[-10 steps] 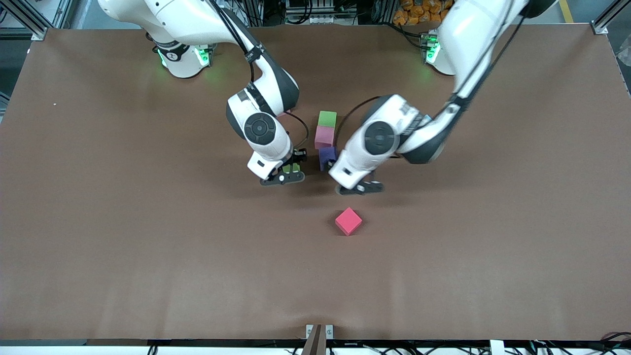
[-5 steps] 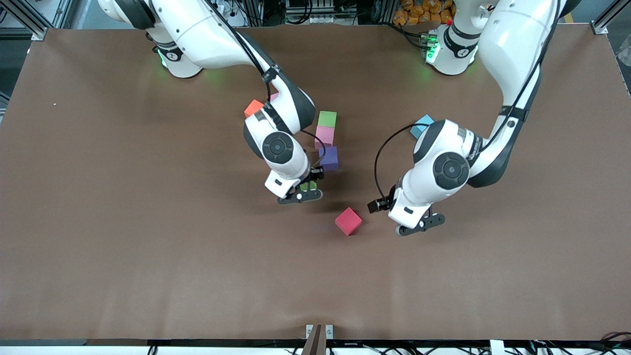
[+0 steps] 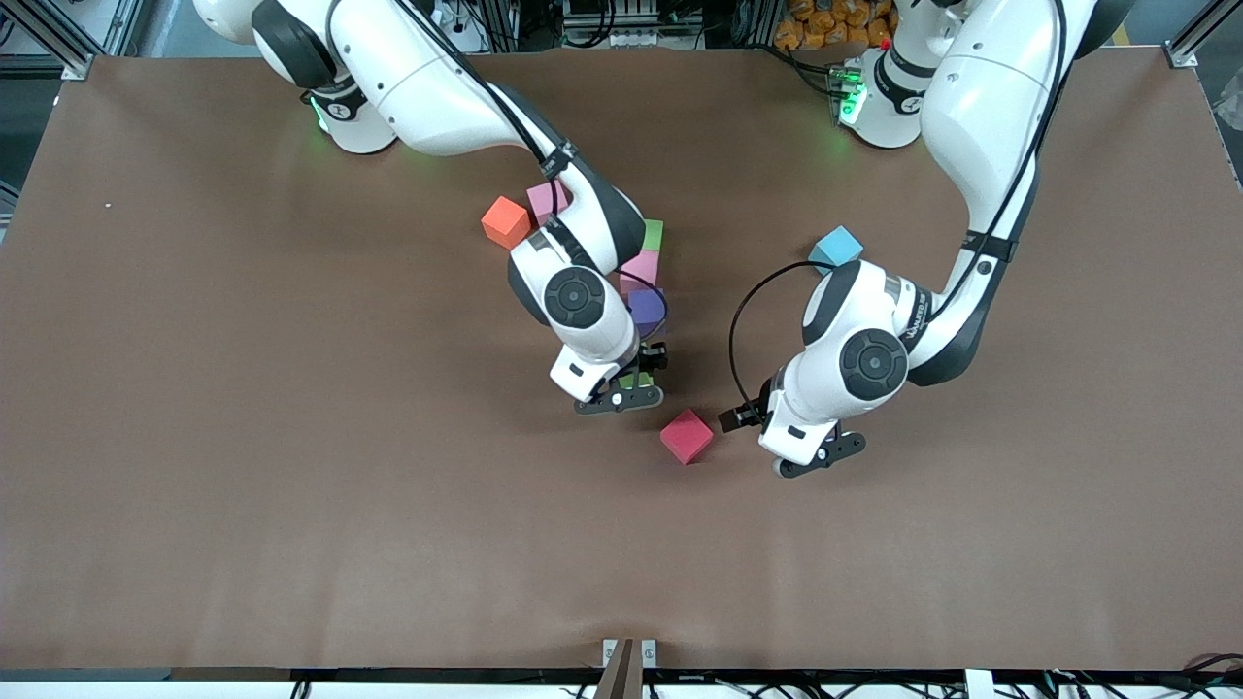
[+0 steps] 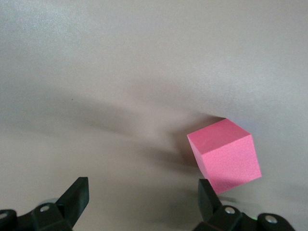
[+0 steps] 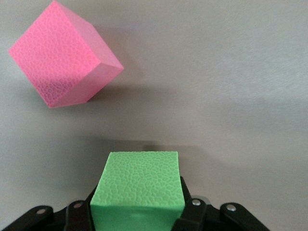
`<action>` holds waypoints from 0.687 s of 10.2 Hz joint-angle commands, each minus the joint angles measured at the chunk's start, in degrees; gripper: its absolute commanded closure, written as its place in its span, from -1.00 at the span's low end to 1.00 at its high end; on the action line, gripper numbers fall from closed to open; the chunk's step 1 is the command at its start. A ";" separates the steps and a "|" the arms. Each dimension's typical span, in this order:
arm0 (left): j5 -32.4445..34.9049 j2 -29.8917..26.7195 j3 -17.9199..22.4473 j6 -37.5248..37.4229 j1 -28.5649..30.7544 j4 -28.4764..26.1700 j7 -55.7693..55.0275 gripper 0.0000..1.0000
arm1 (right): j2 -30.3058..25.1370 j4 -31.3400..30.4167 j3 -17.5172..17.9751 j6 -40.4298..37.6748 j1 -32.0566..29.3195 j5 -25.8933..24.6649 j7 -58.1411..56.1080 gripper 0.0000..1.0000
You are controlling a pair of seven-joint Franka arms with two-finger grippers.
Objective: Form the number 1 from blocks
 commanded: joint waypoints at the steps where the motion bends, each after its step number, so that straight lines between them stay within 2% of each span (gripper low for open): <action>1: -1.92 0.64 0.77 -0.04 -0.19 1.17 2.92 -1.00 | 2.32 2.28 -0.04 -0.29 1.68 0.60 2.52 1.00; 7: -2.01 1.25 1.04 -0.04 -0.10 0.91 5.04 -1.00 | 2.24 -1.59 -0.21 -3.72 3.62 0.08 5.51 1.00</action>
